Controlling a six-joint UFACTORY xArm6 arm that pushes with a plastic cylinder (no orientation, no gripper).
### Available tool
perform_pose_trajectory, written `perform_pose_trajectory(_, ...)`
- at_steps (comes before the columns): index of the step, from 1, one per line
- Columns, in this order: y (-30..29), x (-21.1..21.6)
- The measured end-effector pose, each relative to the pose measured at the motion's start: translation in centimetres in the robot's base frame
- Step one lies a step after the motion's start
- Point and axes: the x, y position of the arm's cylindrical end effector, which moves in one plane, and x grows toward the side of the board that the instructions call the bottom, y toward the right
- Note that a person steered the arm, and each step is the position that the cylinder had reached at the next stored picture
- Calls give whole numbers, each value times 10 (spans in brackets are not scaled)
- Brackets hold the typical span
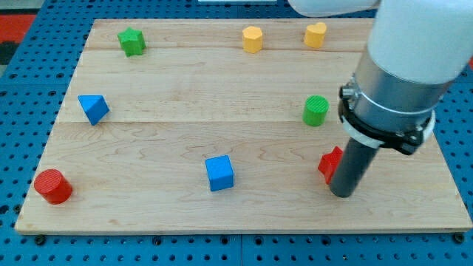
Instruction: Slide the green star towards center
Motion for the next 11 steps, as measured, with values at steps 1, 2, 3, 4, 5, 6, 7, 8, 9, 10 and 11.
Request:
perform_pose_trajectory(1, -4, 20)
perform_pose_trajectory(2, -42, 22)
perform_pose_trajectory(3, -85, -17)
perform_pose_trajectory(4, -110, -83)
perform_pose_trajectory(5, -183, -139)
perform_pose_trajectory(6, -237, -201)
perform_pose_trajectory(7, -337, -206)
perform_pose_trajectory(8, -405, -260)
perform_pose_trajectory(9, -384, -310)
perform_pose_trajectory(10, -281, -315)
perform_pose_trajectory(11, -204, -295)
